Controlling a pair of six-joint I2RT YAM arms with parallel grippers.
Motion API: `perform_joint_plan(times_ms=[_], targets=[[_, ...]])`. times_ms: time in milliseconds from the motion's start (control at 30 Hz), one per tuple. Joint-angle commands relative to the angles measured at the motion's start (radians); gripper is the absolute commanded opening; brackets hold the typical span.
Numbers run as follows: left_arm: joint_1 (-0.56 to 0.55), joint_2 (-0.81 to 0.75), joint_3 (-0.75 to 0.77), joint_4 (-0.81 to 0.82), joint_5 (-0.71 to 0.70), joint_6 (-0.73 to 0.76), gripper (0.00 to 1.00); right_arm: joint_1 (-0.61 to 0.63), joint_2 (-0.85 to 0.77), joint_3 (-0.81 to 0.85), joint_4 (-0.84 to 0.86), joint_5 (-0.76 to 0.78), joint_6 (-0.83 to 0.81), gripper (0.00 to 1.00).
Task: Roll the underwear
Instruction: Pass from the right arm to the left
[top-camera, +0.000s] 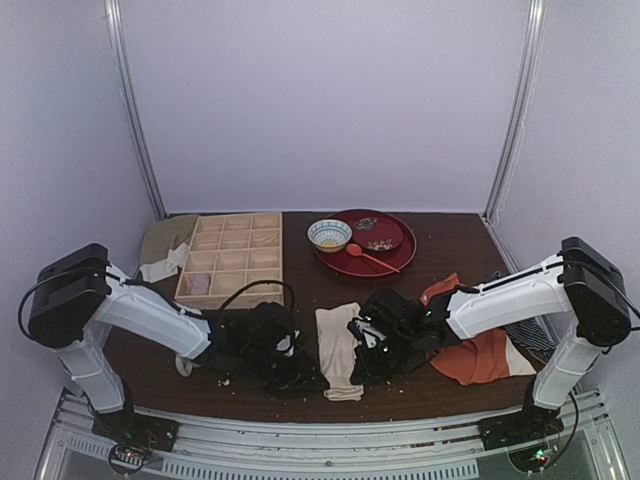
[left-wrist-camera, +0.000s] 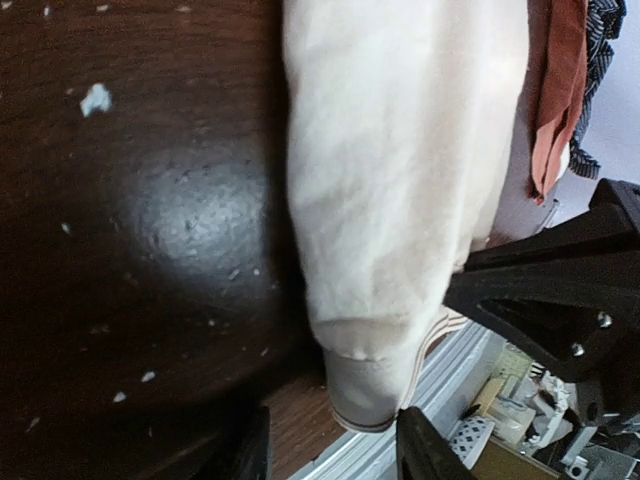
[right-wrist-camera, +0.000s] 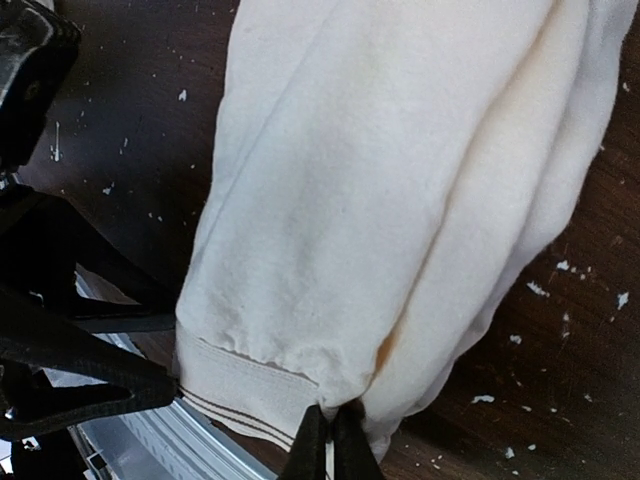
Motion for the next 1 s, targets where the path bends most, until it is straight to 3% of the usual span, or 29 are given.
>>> perform_joint_plan(times_ms=[0,167,367,533,733,867,967], targets=[[0.008,0.041,-0.063,0.279,0.035,-0.199,0.59,0.002,-0.011,-0.03,-0.015,0.015,-0.009,0.0],[0.008,0.096,-0.044,0.34,0.039,-0.243,0.58,0.001,-0.014,-0.035,-0.013,0.016,-0.009,0.0],[0.008,0.097,-0.047,0.325,0.029,-0.255,0.5,0.002,-0.024,-0.042,-0.015,0.024,-0.008,0.0],[0.008,0.084,-0.048,0.265,0.026,-0.264,0.29,0.003,-0.023,-0.047,-0.004,0.023,-0.002,0.0],[0.012,0.085,-0.046,0.256,0.034,-0.322,0.1,0.002,-0.03,-0.045,-0.006,0.02,-0.007,0.0],[0.027,0.085,-0.048,0.264,0.065,-0.372,0.01,0.003,-0.049,-0.048,-0.005,0.022,-0.02,0.01],[0.043,0.083,-0.039,0.246,0.094,-0.393,0.0,0.003,-0.074,-0.051,0.002,0.029,-0.033,0.06]])
